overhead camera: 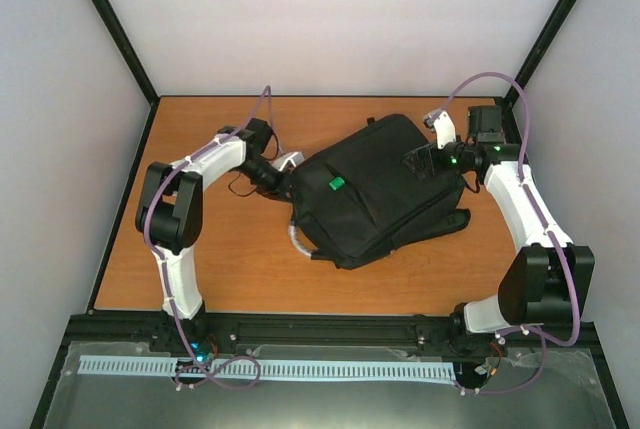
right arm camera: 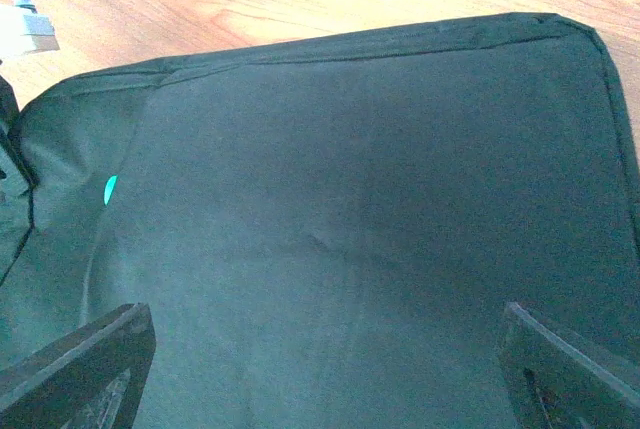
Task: Pack the student bag
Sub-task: Place the stationery in the student bag.
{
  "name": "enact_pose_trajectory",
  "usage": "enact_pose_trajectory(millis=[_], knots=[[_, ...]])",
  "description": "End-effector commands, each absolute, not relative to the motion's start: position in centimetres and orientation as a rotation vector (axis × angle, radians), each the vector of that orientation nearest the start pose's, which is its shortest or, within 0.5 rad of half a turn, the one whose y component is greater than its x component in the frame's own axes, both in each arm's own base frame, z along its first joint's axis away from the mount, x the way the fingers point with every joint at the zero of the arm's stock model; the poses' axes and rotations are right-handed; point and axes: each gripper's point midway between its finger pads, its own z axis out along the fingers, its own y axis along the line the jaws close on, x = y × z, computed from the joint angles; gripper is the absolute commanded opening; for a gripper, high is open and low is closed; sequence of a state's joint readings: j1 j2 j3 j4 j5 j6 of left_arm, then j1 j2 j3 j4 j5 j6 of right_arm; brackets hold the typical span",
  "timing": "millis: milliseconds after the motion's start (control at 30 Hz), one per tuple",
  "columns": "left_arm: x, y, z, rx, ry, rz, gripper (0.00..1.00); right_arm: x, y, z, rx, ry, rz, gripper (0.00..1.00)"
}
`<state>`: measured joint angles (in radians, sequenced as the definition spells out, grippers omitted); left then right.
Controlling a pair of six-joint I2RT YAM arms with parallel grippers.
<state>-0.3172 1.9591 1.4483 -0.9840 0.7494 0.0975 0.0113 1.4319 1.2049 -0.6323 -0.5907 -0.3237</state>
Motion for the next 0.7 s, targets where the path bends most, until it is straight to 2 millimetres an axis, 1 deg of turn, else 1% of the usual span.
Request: enact_pose_trajectory(millis=[0, 33, 100, 167, 200, 267, 300, 367, 400, 433, 500, 533, 567, 600, 667], knots=[[32.5, -25.3, 12.9, 0.759, 2.725, -1.280, 0.07, 37.6, 11.0, 21.6, -0.657, 2.206, 0.582, 0.95], [32.6, -25.5, 13.9, 0.778, 2.698, -1.284, 0.02, 37.6, 11.0, 21.6, -0.661, 2.206, 0.575, 0.95], [32.8, -25.9, 16.4, 0.826, 2.619, -1.309, 0.01, 37.7, 11.1, 21.5, -0.665, 2.208, 0.563, 0.95], [33.0, -26.4, 19.5, 0.854, 2.527, -1.346, 0.01, 37.8, 11.2, 21.7, -0.672, 2.204, 0.552, 0.95], [33.1, -26.7, 21.4, 0.874, 2.470, -1.357, 0.01, 38.0, 11.2, 21.8, -0.674, 2.204, 0.546, 0.95], [33.1, -27.3, 25.1, 0.932, 2.360, -1.337, 0.01, 38.6, 11.0, 22.8, -0.680, 2.188, 0.517, 0.97], [33.0, -27.5, 26.9, 0.958, 2.308, -1.316, 0.01, 39.2, 10.8, 23.9, -0.682, 2.167, 0.485, 0.99], [32.9, -28.0, 29.6, 0.987, 2.227, -1.292, 0.01, 40.4, 10.1, 25.5, -0.678, 2.140, 0.407, 1.00], [33.0, -28.1, 30.3, 0.989, 2.208, -1.284, 0.01, 40.9, 9.7, 26.3, -0.669, 2.130, 0.369, 1.00], [33.0, -28.2, 30.4, 0.990, 2.208, -1.286, 0.01, 41.4, 9.4, 27.0, -0.663, 2.117, 0.343, 1.00], [32.8, -28.4, 28.7, 0.993, 2.251, -1.302, 0.01, 41.7, 9.6, 27.7, -0.662, 2.104, 0.349, 1.00], [32.7, -28.4, 27.5, 0.987, 2.287, -1.314, 0.01, 41.6, 9.9, 27.8, -0.668, 2.100, 0.377, 1.00], [32.5, -28.4, 26.9, 0.977, 2.310, -1.334, 0.01, 41.3, 10.4, 27.8, -0.674, 2.098, 0.420, 1.00], [32.4, -28.6, 26.9, 0.972, 2.310, -1.346, 0.01, 40.9, 10.8, 27.6, -0.676, 2.100, 0.461, 1.00], [32.4, -28.9, 27.5, 1.003, 2.278, -1.303, 0.01, 40.1, 11.7, 26.8, -0.678, 2.115, 0.513, 1.00]])
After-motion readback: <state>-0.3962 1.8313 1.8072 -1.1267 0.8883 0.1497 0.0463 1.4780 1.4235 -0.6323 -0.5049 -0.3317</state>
